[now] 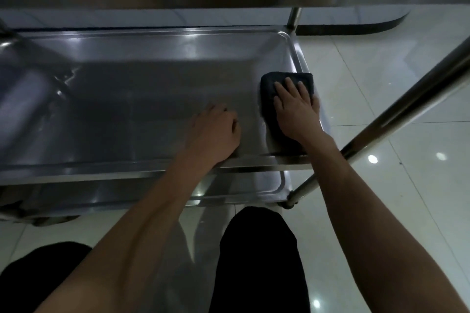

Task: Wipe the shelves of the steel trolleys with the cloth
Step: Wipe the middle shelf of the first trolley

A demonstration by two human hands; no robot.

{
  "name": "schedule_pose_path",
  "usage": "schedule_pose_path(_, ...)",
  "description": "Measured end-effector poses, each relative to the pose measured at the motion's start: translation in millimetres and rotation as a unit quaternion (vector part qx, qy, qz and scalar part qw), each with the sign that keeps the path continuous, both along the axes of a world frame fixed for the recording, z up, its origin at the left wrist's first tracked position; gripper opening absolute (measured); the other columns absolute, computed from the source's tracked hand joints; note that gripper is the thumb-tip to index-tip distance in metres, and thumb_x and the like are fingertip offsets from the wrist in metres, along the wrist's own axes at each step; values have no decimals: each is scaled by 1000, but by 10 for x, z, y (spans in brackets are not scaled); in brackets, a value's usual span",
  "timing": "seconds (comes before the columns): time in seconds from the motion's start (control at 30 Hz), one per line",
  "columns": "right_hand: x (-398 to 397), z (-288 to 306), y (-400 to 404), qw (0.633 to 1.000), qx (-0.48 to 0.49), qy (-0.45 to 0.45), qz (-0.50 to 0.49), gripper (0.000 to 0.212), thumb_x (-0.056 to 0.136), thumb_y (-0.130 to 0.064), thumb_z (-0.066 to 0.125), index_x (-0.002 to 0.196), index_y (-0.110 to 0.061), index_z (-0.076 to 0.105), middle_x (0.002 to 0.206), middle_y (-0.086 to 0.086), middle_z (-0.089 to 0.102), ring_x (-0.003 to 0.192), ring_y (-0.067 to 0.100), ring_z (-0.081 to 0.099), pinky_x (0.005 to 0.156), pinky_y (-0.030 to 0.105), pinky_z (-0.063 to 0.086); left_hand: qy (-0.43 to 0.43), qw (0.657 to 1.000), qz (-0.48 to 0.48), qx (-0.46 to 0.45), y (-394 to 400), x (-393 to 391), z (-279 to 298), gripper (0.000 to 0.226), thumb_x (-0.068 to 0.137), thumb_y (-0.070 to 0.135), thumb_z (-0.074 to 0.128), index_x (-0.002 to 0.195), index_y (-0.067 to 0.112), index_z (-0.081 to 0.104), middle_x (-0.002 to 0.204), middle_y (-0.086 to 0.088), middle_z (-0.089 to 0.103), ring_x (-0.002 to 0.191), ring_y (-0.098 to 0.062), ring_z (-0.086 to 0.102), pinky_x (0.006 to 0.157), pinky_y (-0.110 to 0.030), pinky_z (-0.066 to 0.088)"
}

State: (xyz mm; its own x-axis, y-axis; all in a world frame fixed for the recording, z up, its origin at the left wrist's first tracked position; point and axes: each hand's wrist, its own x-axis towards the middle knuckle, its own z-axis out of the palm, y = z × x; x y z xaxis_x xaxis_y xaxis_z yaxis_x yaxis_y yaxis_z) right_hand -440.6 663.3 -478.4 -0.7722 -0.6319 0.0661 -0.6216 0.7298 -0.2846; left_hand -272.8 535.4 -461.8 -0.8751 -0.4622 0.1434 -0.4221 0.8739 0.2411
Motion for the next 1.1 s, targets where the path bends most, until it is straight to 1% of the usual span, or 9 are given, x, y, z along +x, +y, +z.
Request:
schedule_pose_path(0.07,-22,-3,-23,1000,7,2,2,50,107,-38,24,156,-34,23,167,-1,11,154,24,1,123,53,1,10,1000,-22,18,-83,33,-32,28,98,37,47,110,26,70,116,3,62,106,-23,58,80,-36,39)
schedule_pose_path(0.13,-44,2,-98,1000,22,-3,15,50,106,-38,24,156,-35,21,167,1,10,154,26,0,123,54,2,21,998,-53,40,-171,109,-51,29,98,34,51,117,24,69,124,2,63,114,-25,58,91,-37,43)
schedule_pose_path(0.2,-48,29,-233,999,35,-15,18,50,106,-39,25,156,-36,20,167,1,9,154,27,1,123,53,4,27,996,-70,43,-276,215,-29,30,97,30,53,122,20,68,135,-2,59,128,-26,51,103,-40,43)
schedule_pose_path(0.27,23,43,-430,999,45,-6,21,51,106,-40,25,157,-36,20,167,0,9,154,27,2,123,52,6,31,997,-58,30,-432,356,3,31,97,29,54,124,19,66,142,-2,55,137,-25,44,108,-44,40)
schedule_pose_path(0.43,376,21,-1079,997,33,-25,65,52,106,-40,25,157,-37,17,168,-3,6,154,25,-1,122,51,4,18,999,38,-21,-969,775,67,31,95,32,53,119,19,66,130,-4,61,121,-30,52,98,-42,45)
schedule_pose_path(0.6,741,-21,-1700,993,34,-26,112,52,105,-41,24,157,-37,18,168,-3,6,154,25,0,122,51,3,3,994,104,-31,-1399,1219,55,25,93,31,55,107,18,70,116,-9,65,111,-34,56,88,-42,46)
schedule_pose_path(0.73,1032,-40,-2209,990,35,-30,137,52,105,-42,23,157,-38,18,168,-4,6,154,24,-1,122,51,1,15,994,103,-20,-1665,1450,21,27,94,31,53,109,19,72,118,-7,66,109,-33,57,89,-44,49)
schedule_pose_path(0.93,1340,-71,-2768,982,44,-31,181,52,105,-42,21,157,-38,16,168,-5,3,154,22,-4,121,51,0,82,996,41,6,-1844,1651,-29,23,94,23,61,109,19,78,119,-1,71,105,-29,65,85,-41,53)
schedule_pose_path(1.1,1515,-74,-3080,977,44,-35,208,52,106,-43,21,157,-39,17,168,-6,3,154,20,-4,121,50,-2,97,994,25,36,-1905,1701,-108,28,94,23,61,117,18,75,127,-1,68,111,-26,64,94,-40,51)
